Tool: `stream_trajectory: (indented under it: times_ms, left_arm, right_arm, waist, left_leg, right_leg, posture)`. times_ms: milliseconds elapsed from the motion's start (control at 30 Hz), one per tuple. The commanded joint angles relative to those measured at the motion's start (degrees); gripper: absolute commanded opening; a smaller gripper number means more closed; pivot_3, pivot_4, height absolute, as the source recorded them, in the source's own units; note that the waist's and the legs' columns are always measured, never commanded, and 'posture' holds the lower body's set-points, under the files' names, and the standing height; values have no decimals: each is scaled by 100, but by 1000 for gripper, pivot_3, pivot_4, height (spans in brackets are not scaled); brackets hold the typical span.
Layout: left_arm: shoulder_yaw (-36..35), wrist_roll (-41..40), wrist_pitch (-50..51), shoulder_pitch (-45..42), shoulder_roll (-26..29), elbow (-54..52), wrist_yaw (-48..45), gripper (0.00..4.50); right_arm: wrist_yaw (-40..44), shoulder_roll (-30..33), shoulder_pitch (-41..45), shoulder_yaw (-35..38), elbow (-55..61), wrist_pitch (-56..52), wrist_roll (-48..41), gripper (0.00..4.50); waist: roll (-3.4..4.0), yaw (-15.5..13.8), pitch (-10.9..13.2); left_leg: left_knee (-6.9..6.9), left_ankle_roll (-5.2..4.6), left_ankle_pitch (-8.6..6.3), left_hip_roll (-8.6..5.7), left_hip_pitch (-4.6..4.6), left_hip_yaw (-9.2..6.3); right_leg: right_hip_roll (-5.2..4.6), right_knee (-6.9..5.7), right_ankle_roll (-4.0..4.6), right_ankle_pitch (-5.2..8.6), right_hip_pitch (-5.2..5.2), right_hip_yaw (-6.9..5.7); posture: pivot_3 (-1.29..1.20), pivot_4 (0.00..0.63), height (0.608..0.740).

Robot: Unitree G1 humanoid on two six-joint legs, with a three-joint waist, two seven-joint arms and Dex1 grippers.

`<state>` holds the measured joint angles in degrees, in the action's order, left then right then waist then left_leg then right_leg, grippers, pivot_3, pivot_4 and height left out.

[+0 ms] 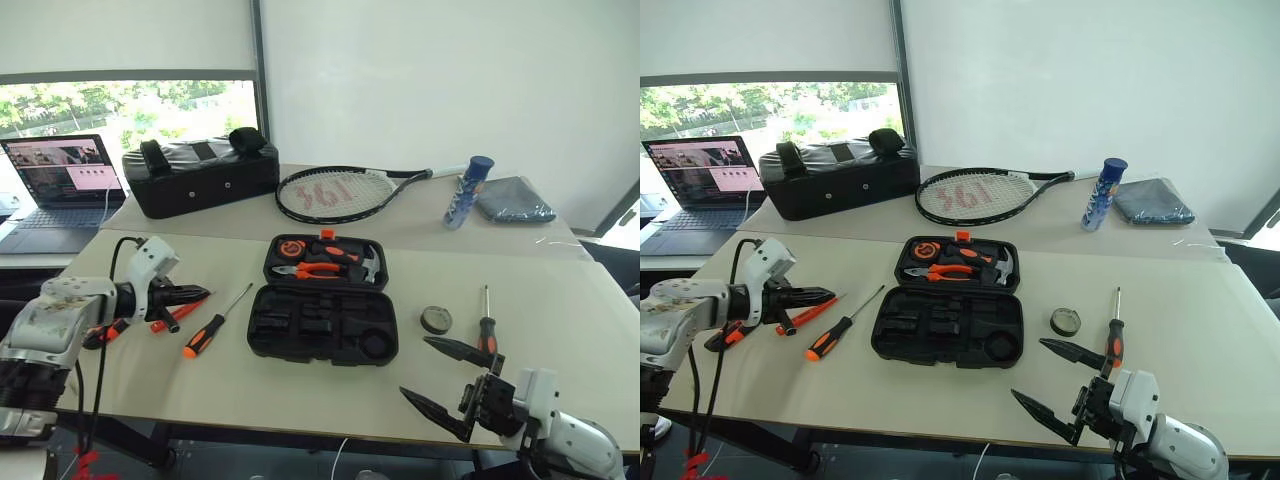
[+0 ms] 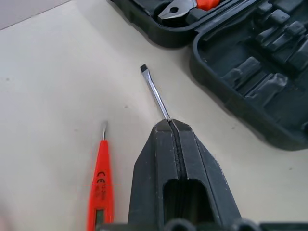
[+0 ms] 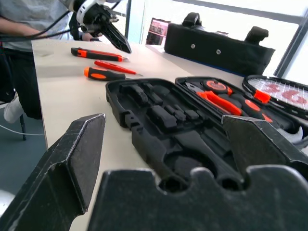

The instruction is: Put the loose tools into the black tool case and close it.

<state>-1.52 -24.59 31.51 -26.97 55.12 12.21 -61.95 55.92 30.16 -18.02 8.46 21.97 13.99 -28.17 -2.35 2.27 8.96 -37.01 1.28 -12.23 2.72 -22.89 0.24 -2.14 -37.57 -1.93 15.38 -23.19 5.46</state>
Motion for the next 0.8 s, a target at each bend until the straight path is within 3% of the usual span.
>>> stream_trajectory:
  times_ms: [33,133,233,367,500,733,800]
  left_arm:
    - [-376,-110,-216,-7,41,19,-255,24]
    - [-409,-282,454,17,210,-59,-421,24]
    - [-399,-434,1275,144,363,-484,-331,762]
    - [-406,-652,2364,322,499,-1226,-33,2259]
    - [-58,-262,2844,387,361,-1642,688,3645]
    - [280,71,2855,561,-75,-1725,1323,3645]
    - [327,104,2754,672,-88,-1788,1318,3137]
  right_arm:
    - [-69,-68,-133,119,203,252,15,4500]
    - [-80,-121,-230,108,165,351,63,4500]
    - [-41,-158,-313,98,81,475,101,4500]
    - [34,-141,-383,81,55,582,94,4500]
    - [92,-118,-298,35,-2,619,96,4500]
    - [131,-82,-231,53,-13,598,65,4500]
    - [136,-70,-236,82,-20,604,55,4500]
  waist:
    - [-1,-11,0]
    - [-1,-15,0]
    - [0,-10,1]
    - [0,-7,1]
    - [2,-1,1]
    - [3,-8,1]
    - [3,-8,0]
  left_leg:
    - [0,0,0,0,-1,0]
    - [-3,0,0,0,0,0]
    - [-4,0,0,0,2,0]
    - [-4,0,0,2,2,-1]
    - [-4,0,0,2,6,-1]
    - [-4,0,0,1,6,-1]
    - [-4,0,0,0,7,-1]
  right_leg:
    - [-1,0,0,0,0,0]
    - [-1,-2,-3,1,1,0]
    - [-1,-8,-38,23,1,-1]
    - [-1,-8,-38,24,1,0]
    - [0,-10,-38,24,2,0]
    - [0,-13,-37,24,1,3]
    - [-1,-13,-37,24,3,3]
  posture:
    - [0,150,740]
    - [0,150,740]
    - [0,150,740]
    - [0,150,740]
    - [0,150,740]
    - [0,150,740]
    - [0,150,740]
